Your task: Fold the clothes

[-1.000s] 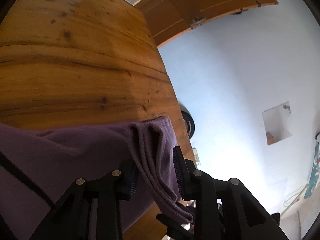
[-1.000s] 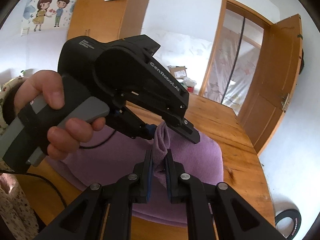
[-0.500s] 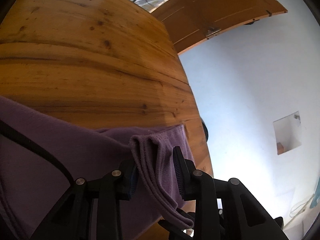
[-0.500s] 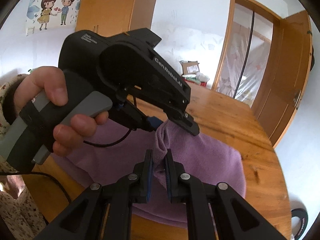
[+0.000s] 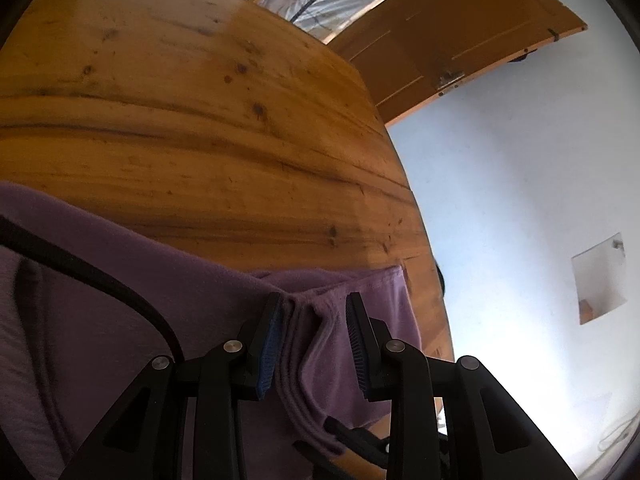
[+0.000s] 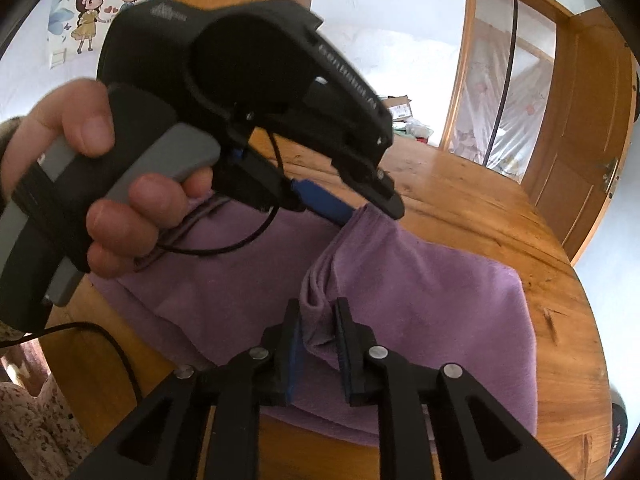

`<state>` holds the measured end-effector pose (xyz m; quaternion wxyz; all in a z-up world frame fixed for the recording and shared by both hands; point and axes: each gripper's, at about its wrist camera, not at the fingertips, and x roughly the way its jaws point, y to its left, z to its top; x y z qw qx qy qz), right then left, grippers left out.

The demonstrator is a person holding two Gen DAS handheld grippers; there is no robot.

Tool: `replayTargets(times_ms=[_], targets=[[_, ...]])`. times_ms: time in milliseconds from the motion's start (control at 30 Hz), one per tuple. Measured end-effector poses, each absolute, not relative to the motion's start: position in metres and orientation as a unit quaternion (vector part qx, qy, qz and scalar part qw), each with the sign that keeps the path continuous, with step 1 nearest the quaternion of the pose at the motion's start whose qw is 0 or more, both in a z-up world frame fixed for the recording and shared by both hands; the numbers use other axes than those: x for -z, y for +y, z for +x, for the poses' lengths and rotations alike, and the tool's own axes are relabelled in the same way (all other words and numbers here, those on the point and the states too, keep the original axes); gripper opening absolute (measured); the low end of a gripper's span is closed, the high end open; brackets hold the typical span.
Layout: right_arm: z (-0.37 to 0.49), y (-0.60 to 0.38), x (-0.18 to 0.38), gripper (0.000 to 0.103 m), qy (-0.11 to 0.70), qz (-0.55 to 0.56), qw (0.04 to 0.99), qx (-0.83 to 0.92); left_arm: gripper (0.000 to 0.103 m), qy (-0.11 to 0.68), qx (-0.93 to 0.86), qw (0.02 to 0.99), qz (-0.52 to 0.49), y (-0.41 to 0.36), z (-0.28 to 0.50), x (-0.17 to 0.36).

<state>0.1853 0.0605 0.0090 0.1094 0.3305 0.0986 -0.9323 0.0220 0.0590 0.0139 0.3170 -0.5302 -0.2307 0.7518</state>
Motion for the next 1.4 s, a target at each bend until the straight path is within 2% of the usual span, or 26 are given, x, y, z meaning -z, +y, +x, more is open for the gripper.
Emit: replayTargets(times_ms=[400, 500, 667, 1000, 1133, 1400], targets=[[0.202, 0.068, -0.023, 0.021, 0.089, 0.304, 0.144, 0.938, 0.032, -0.224, -0.78, 0.303, -0.5, 0.048, 0.029, -0.039], [0.201, 0.087, -0.029, 0.021, 0.056, 0.298, 0.128, 0.944, 0.032, -0.219, -0.78, 0.308, -0.5, 0.05, 0.031, -0.041], [0.187, 0.104, -0.011, 0.021, 0.029, 0.341, 0.094, 0.935, 0.032, -0.207, -0.774, 0.325, -0.503, 0.061, 0.035, -0.045], [0.191, 0.084, 0.003, 0.021, 0.041, 0.349, 0.151, 0.924, 0.032, -0.187, -0.754, 0.331, -0.536, 0.077, 0.03, -0.026], [0.198, 0.108, -0.01, 0.021, 0.027, 0.334, 0.133, 0.933, 0.032, -0.192, -0.751, 0.322, -0.544, 0.075, 0.027, -0.019], [0.194, 0.154, -0.012, 0.021, -0.007, 0.342, 0.01, 0.94, 0.032, -0.196, -0.746, 0.315, -0.553, 0.073, 0.026, -0.012]])
